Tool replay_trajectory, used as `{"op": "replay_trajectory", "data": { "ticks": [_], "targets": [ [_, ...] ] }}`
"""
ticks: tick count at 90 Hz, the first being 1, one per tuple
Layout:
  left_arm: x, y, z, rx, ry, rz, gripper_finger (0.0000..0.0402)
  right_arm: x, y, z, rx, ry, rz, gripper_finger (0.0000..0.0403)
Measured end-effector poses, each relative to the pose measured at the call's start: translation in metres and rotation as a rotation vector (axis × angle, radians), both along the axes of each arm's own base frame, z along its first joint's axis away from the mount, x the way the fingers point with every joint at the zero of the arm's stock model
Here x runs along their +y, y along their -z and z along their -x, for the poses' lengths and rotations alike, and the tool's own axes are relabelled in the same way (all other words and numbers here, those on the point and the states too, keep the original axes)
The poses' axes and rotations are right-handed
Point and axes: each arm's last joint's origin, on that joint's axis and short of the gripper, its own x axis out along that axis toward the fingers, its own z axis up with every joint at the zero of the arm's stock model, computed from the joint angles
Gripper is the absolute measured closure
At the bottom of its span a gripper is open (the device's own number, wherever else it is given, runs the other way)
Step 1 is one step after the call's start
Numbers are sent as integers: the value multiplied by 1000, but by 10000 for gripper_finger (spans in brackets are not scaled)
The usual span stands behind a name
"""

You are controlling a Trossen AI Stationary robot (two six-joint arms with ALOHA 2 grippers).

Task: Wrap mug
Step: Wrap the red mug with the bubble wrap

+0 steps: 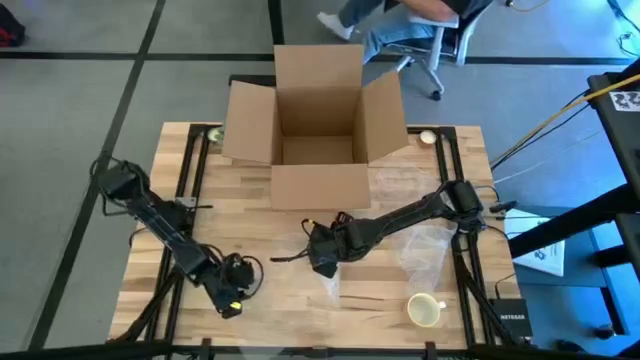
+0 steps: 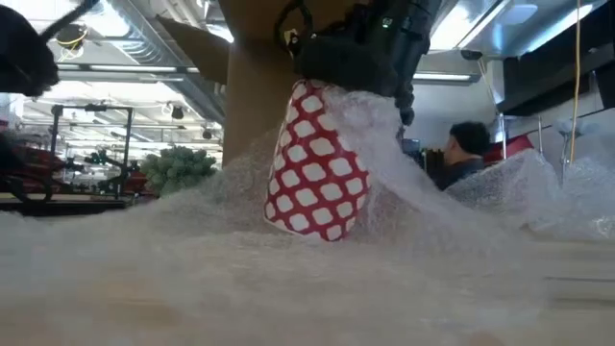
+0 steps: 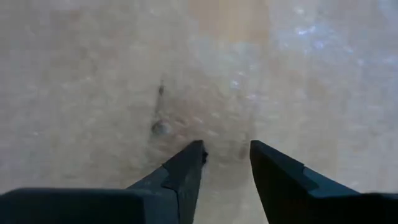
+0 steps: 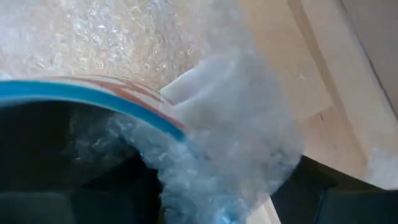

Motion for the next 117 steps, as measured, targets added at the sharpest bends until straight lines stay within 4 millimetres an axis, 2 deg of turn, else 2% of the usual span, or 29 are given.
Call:
{"op": "replay_trajectory", "data": {
  "ticks": [10, 24, 37, 52, 68, 81, 90, 105, 117],
  "targets": [
    [3, 2, -8, 0, 34, -18, 305, 0, 0, 0, 0, 1, 0, 178],
    [6, -6, -15, -6, 90, -51, 388, -4, 0, -1, -4, 32, -17, 178],
    [11, -26, -11, 19, 107, -139, 400, -4, 0, -1, -9, 84, -61, 178],
    [16, -60, -2, -59, 93, -201, 401, -3, 0, -2, -9, 93, -95, 178],
    [23, -81, 5, -118, 68, -166, 402, -1, -13, -8, -33, 61, -102, 178],
    [18, -85, 8, -121, 46, -76, 402, 0, -31, -11, -24, 10, -92, 178],
    [15, -83, 10, -111, 59, -74, 396, 1, -39, -13, -29, -2, -89, 178],
    [7, -81, 5, -127, 49, 0, 344, 0, -41, -11, -4, -10, -80, 178],
    [-3, -69, 2, -97, 66, 16, 287, 1, -41, -6, 43, -15, -98, 178]
  ]
}}
